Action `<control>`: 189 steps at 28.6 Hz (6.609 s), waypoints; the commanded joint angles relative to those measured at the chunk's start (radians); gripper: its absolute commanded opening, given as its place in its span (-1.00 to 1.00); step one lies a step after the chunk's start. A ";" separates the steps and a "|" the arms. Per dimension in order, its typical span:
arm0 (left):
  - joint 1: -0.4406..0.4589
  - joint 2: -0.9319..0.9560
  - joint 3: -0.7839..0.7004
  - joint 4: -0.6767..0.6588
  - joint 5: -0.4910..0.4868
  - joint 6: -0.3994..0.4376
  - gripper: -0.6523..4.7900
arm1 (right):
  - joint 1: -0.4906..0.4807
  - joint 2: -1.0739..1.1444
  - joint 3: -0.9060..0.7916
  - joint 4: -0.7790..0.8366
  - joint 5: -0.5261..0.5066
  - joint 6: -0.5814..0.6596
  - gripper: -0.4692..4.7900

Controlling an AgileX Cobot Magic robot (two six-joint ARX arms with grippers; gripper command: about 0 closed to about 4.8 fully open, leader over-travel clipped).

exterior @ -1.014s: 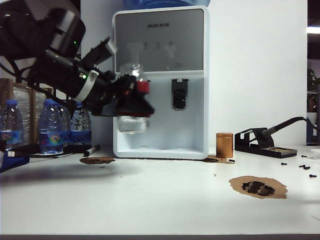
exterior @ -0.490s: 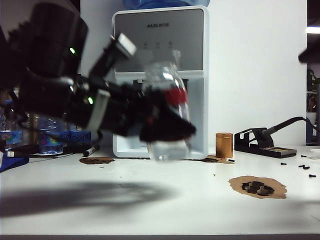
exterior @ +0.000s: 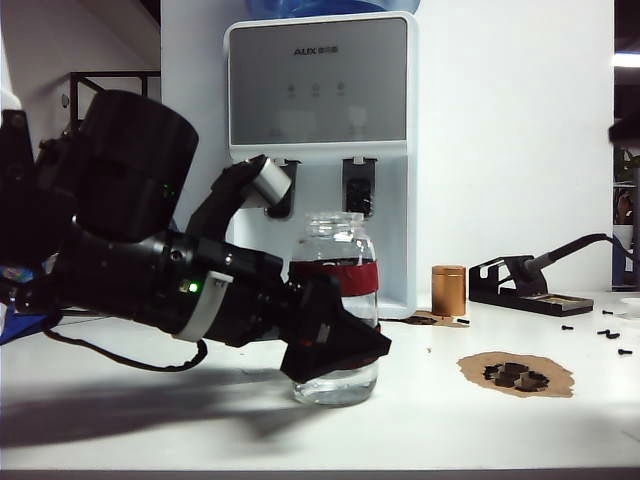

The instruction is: Pick up the water bottle with two loops of red belts, then reach the front water dispenser and gently press the gray-black baffle horizontally to get a little water.

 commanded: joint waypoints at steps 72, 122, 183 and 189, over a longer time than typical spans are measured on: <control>0.659 -0.932 -0.180 -0.423 -0.513 -0.090 -0.78 | -0.087 -0.238 -0.090 -0.194 -0.212 -0.045 -0.83; 0.658 -1.947 -0.558 -1.217 -0.355 0.000 -0.78 | -0.084 -0.238 -0.090 -0.194 -0.212 -0.041 -0.83; 0.658 -1.947 -0.558 -1.217 -0.351 0.000 -0.78 | -0.084 -0.238 -0.090 -0.194 -0.212 -0.041 -0.83; 0.658 -1.947 -0.558 -1.217 -0.351 -0.001 -0.78 | -0.084 -0.238 -0.090 -0.194 -0.212 -0.041 -0.83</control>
